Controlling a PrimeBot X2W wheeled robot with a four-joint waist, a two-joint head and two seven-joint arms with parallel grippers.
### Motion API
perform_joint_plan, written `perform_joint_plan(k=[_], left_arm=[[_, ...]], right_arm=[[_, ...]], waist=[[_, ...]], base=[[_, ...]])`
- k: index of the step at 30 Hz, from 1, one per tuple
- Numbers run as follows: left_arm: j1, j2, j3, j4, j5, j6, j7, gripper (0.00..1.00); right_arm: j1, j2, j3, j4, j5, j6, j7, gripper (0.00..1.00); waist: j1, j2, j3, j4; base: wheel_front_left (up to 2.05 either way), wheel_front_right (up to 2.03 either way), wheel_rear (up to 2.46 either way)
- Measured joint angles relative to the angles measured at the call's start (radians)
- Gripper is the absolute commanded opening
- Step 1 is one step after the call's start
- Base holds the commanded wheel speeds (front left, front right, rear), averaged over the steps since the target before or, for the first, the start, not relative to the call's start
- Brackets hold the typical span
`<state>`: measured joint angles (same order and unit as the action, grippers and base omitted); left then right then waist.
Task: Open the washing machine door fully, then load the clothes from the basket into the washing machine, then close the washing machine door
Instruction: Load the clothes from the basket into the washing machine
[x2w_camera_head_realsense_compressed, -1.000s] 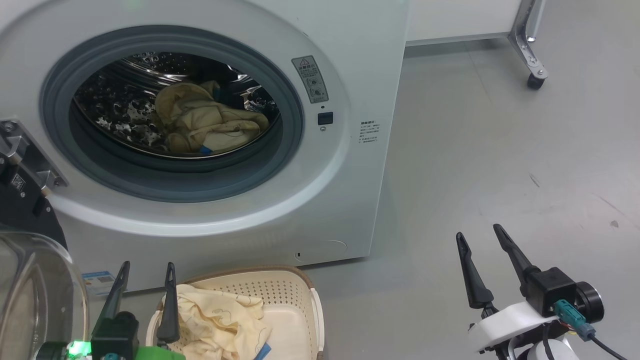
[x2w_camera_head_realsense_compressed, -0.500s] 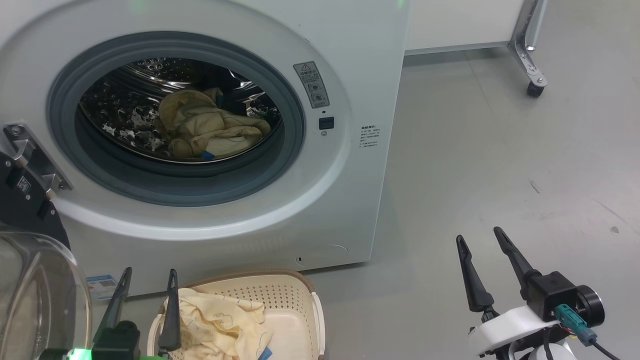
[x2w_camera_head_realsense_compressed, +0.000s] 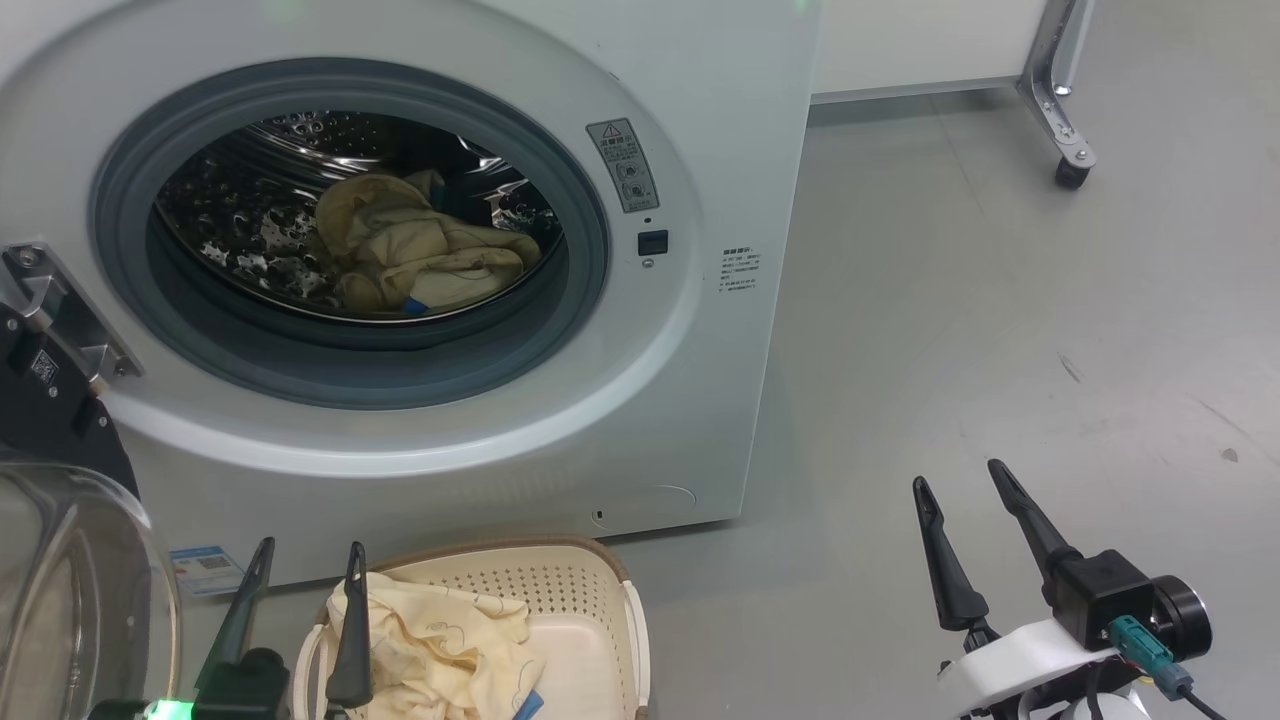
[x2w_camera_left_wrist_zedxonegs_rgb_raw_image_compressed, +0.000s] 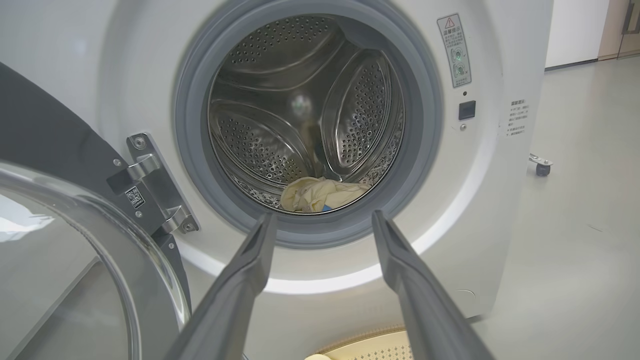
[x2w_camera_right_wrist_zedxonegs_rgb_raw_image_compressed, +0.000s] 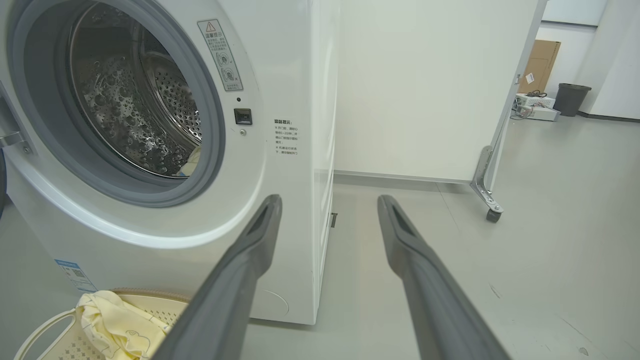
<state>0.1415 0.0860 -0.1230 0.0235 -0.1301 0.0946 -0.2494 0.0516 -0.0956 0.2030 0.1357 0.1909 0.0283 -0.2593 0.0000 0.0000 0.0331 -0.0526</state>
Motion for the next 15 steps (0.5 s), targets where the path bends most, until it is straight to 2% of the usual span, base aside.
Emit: perform_joint_plan(k=[7, 15], left_arm=[[0.002, 0.001, -0.022, 0.011, 0.0, -0.014, 0.011, 1.0], [-0.006, 0.023, -0.059, 0.101, 0.043, -0.03, 0.077, 1.0]], right_arm=[[0.0, 0.0, -0.002, -0.014, 0.0, 0.0, 0.0, 1.0], [-0.001, 0.0, 0.001, -0.04, -0.006, 0.006, 0.0, 1.0]], waist=[[0.0, 0.0, 0.013, 0.004], [0.0, 0.0, 0.062, 0.004]], base=[[0.0, 0.0, 0.0], [0.0, 0.0, 0.0]])
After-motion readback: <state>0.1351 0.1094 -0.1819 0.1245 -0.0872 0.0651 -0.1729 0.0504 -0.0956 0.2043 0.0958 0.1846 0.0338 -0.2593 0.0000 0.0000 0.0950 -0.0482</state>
